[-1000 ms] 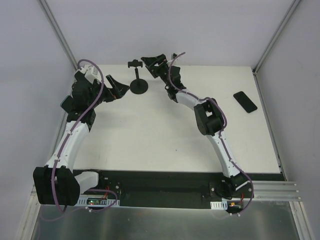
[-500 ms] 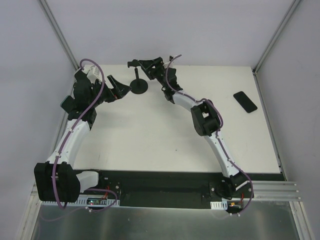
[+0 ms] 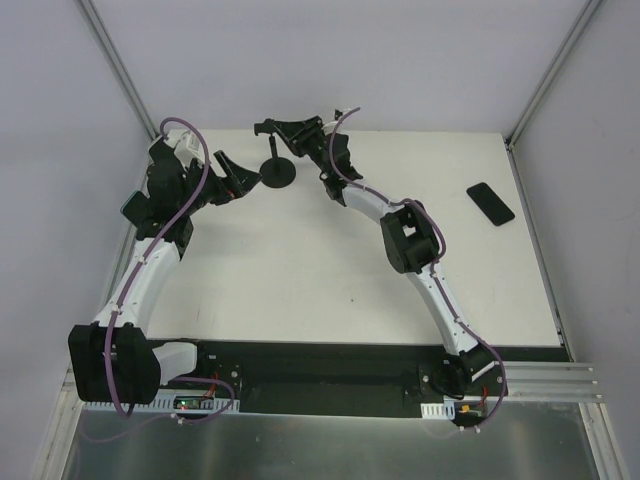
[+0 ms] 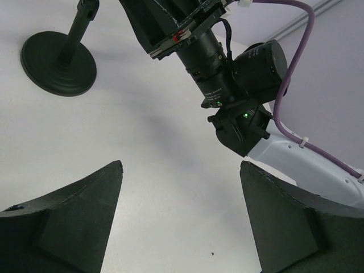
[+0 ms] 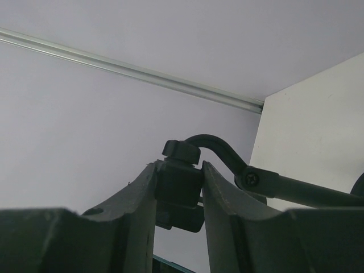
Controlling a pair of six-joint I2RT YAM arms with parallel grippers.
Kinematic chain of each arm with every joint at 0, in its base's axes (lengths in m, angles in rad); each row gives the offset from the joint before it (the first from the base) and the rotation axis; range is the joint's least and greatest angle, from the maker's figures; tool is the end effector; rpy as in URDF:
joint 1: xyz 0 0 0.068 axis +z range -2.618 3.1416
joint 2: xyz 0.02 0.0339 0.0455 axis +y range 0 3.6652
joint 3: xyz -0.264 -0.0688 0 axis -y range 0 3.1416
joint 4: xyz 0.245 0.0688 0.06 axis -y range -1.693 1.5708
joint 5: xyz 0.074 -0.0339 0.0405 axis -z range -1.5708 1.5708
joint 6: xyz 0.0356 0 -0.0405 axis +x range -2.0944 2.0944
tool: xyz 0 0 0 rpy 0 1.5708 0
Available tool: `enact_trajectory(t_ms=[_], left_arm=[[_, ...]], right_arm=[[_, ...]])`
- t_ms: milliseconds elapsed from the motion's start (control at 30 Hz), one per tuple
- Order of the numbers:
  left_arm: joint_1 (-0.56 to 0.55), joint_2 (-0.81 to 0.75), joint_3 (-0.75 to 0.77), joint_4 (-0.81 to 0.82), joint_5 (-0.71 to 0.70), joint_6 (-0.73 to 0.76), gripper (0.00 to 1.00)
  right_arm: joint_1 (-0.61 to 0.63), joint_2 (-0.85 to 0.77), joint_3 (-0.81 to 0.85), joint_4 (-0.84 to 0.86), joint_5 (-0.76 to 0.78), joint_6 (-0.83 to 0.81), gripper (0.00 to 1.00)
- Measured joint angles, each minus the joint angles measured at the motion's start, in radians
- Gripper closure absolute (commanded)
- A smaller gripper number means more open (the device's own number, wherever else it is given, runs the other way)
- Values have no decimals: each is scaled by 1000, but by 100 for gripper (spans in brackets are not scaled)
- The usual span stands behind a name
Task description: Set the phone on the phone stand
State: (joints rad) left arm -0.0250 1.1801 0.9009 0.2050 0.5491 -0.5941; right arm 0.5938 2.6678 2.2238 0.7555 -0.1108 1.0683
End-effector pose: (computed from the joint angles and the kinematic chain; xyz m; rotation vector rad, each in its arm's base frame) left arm 0.2750 -0.0255 0.3400 -0.0494 1.7155 -0.9151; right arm 0.5001 0.3424 0.2164 0.2270 1.3954 1.4819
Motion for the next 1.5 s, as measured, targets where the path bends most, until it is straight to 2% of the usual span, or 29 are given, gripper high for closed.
enact_trajectory(t_ms=[167, 233, 333, 367, 633, 833, 1300, 1400, 1500], left_arm=[[0, 14, 0, -1, 0, 2, 18], [0, 20, 0, -1, 0, 2, 19], [0, 28, 0, -2, 0, 2, 22], [0, 29, 0, -2, 0, 2, 22], [0, 39, 10, -3, 20, 6, 22], [0, 54, 13, -4, 26, 6, 22], [0, 57, 13, -1, 50, 1, 22], [0, 57, 13, -1, 56, 0, 22], [-2, 54, 13, -2, 58, 1, 22]], right_arm=[[-1, 0, -2, -5, -6, 31, 86], [-2, -5, -21, 13, -8, 50, 88], [-9, -48, -114, 72, -11, 77, 94], [-12, -74, -166, 99, -16, 85, 99], [-46, -332, -617, 237, -63, 138, 99], [-55, -500, -869, 273, -67, 156, 99], [1, -932, -1571, 542, -36, 174, 99], [14, -992, -1650, 563, -28, 165, 96], [21, -1040, -1705, 573, -27, 150, 85]])
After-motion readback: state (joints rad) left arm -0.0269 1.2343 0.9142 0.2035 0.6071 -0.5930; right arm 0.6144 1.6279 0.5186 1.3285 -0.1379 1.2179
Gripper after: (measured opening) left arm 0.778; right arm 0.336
